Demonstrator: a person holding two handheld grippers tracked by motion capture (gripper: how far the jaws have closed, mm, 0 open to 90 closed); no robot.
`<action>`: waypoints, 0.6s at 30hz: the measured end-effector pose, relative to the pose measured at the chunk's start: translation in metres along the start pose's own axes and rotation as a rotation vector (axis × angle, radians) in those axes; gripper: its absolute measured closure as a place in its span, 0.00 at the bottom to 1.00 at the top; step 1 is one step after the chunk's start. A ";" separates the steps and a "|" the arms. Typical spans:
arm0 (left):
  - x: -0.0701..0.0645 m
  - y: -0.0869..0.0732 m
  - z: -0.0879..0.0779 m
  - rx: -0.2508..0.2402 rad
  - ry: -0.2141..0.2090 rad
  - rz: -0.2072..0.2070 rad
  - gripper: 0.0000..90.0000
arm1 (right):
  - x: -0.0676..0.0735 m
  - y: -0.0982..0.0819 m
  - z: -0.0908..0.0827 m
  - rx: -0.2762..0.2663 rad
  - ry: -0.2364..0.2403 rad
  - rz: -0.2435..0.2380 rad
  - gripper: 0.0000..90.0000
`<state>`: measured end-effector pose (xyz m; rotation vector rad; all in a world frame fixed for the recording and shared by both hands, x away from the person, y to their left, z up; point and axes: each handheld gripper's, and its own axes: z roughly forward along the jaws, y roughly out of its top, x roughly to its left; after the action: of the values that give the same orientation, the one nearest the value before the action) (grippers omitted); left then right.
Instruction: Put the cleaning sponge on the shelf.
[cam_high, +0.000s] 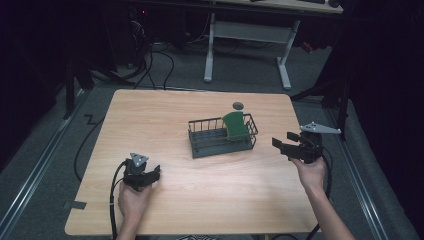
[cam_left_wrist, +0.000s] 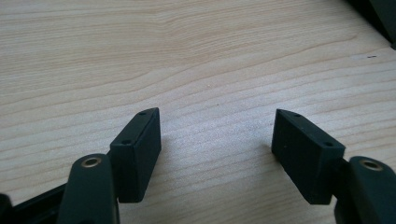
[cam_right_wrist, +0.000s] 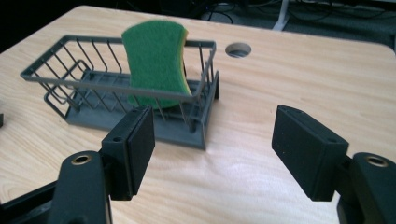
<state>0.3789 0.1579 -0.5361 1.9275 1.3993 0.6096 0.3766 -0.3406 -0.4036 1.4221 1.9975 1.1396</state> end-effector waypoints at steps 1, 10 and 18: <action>0.000 0.000 0.000 -0.001 0.000 -0.001 0.37 | -0.001 -0.003 -0.002 -0.009 -0.002 0.000 0.34; 0.000 0.000 0.000 -0.001 0.000 -0.001 0.37 | -0.010 -0.030 -0.012 -0.020 -0.008 0.033 0.35; 0.000 0.000 0.000 -0.001 0.001 -0.001 0.37 | -0.018 -0.055 -0.009 -0.012 -0.020 0.058 0.36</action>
<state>0.3789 0.1578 -0.5361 1.9264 1.3996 0.6104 0.3460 -0.3681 -0.4453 1.4892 1.9444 1.1551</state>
